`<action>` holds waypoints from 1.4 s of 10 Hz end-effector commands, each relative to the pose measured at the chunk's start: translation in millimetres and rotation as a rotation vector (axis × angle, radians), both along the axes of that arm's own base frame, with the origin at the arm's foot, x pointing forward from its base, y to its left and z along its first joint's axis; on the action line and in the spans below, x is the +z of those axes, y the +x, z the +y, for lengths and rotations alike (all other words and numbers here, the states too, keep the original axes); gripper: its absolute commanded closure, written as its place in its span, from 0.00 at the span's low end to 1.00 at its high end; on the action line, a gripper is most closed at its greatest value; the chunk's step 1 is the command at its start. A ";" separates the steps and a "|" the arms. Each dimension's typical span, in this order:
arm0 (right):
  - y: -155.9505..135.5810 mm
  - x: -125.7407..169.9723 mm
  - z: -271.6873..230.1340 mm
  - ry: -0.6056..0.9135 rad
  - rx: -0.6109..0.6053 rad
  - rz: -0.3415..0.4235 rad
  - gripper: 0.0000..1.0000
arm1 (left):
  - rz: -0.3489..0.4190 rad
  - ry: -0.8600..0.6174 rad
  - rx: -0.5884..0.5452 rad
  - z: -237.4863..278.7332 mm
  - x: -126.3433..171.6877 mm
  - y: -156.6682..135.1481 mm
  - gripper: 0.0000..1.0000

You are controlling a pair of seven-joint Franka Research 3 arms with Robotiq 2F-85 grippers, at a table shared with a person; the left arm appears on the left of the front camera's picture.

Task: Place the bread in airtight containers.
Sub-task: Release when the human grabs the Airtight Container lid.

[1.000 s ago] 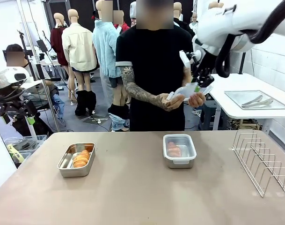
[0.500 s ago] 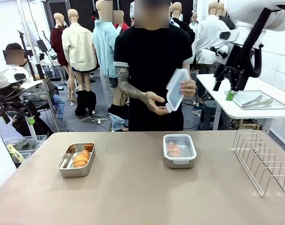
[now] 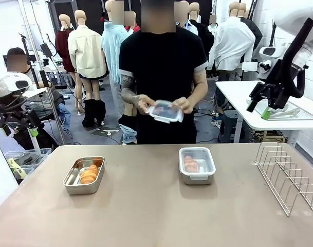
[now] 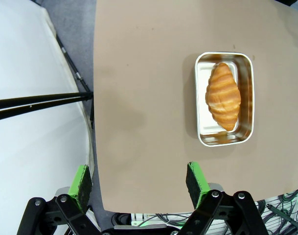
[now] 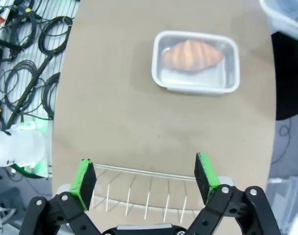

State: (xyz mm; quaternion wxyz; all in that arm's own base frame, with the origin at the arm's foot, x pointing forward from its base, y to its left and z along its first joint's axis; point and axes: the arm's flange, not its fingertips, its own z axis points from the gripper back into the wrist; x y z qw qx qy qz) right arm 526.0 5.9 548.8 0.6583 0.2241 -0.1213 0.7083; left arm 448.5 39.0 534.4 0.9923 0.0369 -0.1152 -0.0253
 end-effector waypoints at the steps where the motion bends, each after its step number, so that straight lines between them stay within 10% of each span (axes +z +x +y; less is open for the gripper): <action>1: -4.2 -8.2 -2.4 0.024 0.026 -0.003 0.00 | -0.006 0.020 0.020 1.5 0.6 0.0 0.00; 14: 0.0 0.0 0.0 0.000 0.000 0.000 0.00 | -0.006 0.020 0.020 1.5 0.6 0.0 0.00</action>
